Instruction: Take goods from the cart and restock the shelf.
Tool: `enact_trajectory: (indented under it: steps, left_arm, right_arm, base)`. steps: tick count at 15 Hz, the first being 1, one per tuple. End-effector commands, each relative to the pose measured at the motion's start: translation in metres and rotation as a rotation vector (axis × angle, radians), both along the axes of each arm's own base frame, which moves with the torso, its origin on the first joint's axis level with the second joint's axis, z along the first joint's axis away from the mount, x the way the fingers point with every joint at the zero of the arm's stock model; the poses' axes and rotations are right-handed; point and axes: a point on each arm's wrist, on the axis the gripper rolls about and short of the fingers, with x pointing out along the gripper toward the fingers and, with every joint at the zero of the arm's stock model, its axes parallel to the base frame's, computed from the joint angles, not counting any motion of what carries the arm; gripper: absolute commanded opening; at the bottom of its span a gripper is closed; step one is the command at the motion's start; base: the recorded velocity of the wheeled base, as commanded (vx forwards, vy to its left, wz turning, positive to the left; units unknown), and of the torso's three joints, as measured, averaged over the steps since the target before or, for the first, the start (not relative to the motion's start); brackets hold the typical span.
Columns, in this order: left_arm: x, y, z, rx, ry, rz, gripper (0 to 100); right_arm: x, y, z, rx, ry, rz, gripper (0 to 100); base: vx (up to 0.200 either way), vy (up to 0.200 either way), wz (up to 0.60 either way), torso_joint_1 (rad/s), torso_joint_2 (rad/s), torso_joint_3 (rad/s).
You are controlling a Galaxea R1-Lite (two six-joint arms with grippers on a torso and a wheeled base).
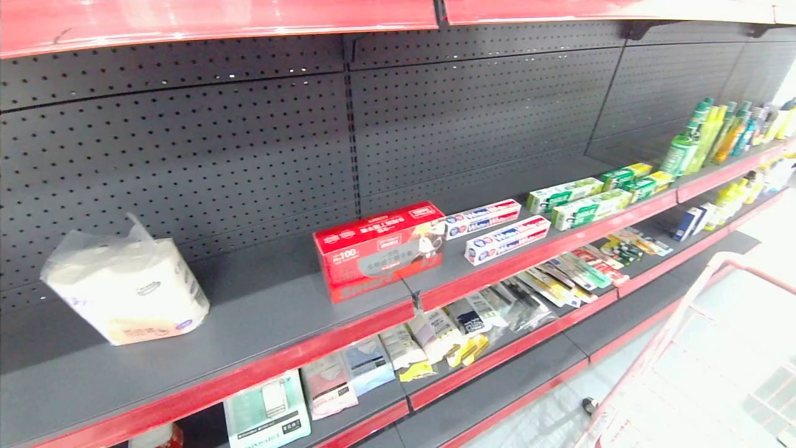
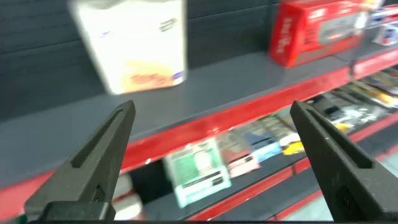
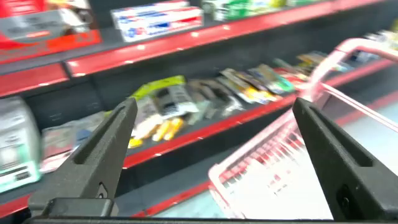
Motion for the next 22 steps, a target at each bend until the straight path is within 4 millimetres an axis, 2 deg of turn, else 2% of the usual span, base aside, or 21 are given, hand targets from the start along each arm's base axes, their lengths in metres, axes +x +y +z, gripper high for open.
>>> enact_trajectory:
  steps: [1,11,19,20,22]
  left_arm:
    - [0.000,0.000,0.000,0.000,0.001,0.000,100]
    - [0.000,0.000,0.000,-0.001,0.001,0.000,100]
    - [0.000,0.000,0.000,-0.001,0.001,0.000,100]
    - [0.000,0.000,0.000,-0.001,0.001,0.000,100]
    - [0.000,0.000,0.000,-0.001,0.001,0.000,100]
  right_arm:
    - [0.000,0.000,0.000,0.000,0.000,0.000,100]
    - [0.000,0.000,0.000,0.000,0.000,0.000,100]
    - [0.002,0.000,0.001,0.015,0.030,0.015,100]
    - [0.006,0.000,0.002,0.043,0.077,-0.017,100]
    - [0.016,0.001,0.004,0.071,0.199,-0.197,100]
  base:
    - [0.000,0.000,-0.60,0.002,0.00,0.007]
    - [0.000,0.000,-0.60,0.002,0.00,0.002]
    - [0.000,0.000,0.00,0.000,0.00,0.000]
    - [0.000,0.000,0.00,0.000,0.00,0.000]
    - [0.000,0.000,0.00,0.000,0.00,0.000]
